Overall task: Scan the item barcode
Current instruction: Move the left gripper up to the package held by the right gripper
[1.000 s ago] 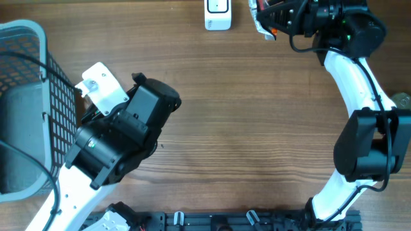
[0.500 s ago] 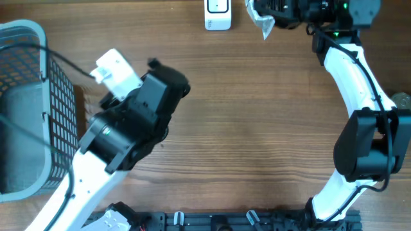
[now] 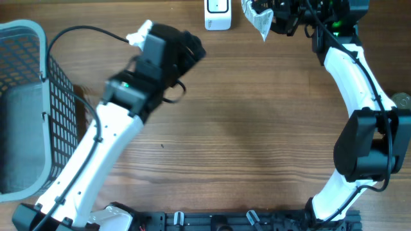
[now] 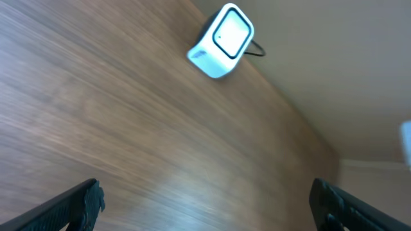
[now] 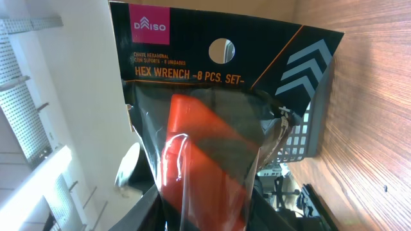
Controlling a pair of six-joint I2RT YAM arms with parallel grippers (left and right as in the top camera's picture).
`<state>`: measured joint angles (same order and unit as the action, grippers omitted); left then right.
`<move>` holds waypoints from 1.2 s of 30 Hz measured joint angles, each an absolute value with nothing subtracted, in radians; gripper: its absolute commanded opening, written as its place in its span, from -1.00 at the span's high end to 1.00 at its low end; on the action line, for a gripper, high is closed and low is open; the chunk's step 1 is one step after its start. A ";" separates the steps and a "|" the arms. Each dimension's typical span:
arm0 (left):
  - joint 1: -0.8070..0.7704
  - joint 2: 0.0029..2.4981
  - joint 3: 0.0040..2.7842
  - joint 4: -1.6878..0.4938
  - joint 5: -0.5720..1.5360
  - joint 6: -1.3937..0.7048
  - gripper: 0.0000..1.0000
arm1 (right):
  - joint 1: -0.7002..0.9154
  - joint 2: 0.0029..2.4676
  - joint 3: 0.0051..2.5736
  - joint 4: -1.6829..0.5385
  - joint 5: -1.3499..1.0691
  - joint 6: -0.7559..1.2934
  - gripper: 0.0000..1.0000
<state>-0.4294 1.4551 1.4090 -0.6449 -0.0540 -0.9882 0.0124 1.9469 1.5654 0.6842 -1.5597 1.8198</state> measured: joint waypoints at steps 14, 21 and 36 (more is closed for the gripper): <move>-0.154 1.541 1.409 -0.343 0.770 -0.974 -1.00 | 0.012 1.947 1.565 0.587 -1.560 1.820 0.91; -0.154 1.668 1.409 -0.170 0.923 -1.011 -1.00 | 0.014 1.947 1.565 0.458 -1.560 1.820 0.91; -0.158 1.815 1.409 0.143 0.947 -1.309 -1.00 | 0.061 1.947 1.565 0.400 -1.560 1.820 0.91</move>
<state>-0.1577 1.8149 1.4086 0.1429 0.9466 -1.3090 0.0612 1.9469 1.5654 0.3996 -1.5597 1.8202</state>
